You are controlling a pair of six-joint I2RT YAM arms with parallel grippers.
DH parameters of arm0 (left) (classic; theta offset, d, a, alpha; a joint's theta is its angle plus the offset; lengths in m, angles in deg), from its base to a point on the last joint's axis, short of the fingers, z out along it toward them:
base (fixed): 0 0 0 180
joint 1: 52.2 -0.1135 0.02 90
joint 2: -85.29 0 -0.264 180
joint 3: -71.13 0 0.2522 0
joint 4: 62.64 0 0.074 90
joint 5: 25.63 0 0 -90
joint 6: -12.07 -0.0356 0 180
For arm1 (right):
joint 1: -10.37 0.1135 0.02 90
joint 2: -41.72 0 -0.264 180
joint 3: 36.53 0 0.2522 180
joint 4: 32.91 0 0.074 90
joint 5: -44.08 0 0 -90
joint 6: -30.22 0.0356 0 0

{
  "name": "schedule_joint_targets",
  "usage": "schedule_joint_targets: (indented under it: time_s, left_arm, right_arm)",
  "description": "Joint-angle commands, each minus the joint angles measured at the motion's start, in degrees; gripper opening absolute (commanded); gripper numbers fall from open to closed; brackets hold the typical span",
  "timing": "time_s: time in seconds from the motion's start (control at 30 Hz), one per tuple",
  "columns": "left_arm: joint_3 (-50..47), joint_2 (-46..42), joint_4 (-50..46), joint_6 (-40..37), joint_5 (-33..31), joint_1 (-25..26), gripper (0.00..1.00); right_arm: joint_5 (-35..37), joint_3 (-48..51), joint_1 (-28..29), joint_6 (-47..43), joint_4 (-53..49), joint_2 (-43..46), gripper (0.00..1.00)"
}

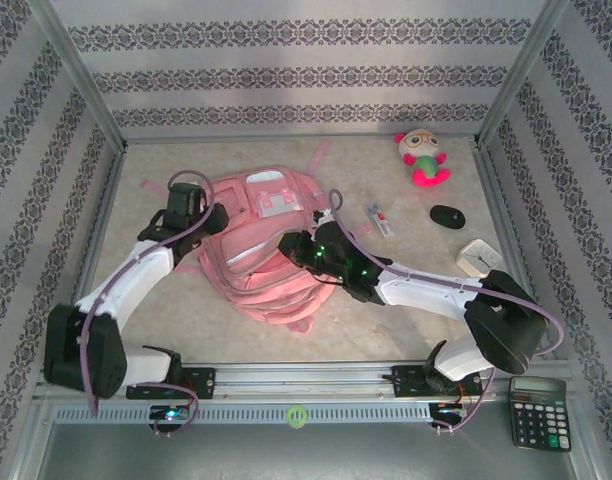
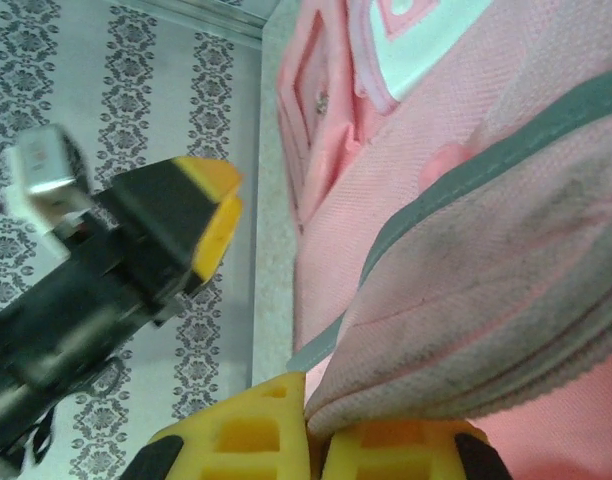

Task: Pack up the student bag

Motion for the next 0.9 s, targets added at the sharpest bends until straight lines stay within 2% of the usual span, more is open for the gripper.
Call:
schedule_joint_targets:
  time_s: [0.0,0.17,0.23,0.37,0.63,0.87]
  left_arm:
    - [-1.60,-9.53,-3.14,-8.87,6.16,0.02,0.52]
    - [-8.62,-21.76,-5.20,-14.66,20.70,0.02,0.55]
    - [-11.48,-24.74,-4.70,-14.07,26.12,0.11,0.56]
    - [-15.45,-27.30,-5.43,-11.35,32.91,0.43,0.56]
    - [-19.43,-29.56,-7.94,-8.26,34.41,4.43,0.56]
    - [-21.41,-27.38,-6.74,-4.89,24.85,11.00,0.51]
  right_arm:
    - [-1.80,-5.23,-0.44,-3.60,2.88,-1.13,0.00]
    - [-2.71,-8.07,-0.56,-4.71,1.68,-2.82,0.00]
    - [-2.87,-8.73,-0.64,-4.83,1.45,-3.28,0.00]
    - [-3.07,-9.79,-0.65,-5.03,1.17,-3.95,0.00]
    - [-2.73,-10.87,-0.55,-5.19,0.47,-4.43,0.00]
    - [-2.45,-11.78,-0.18,-5.21,0.16,-4.68,0.00]
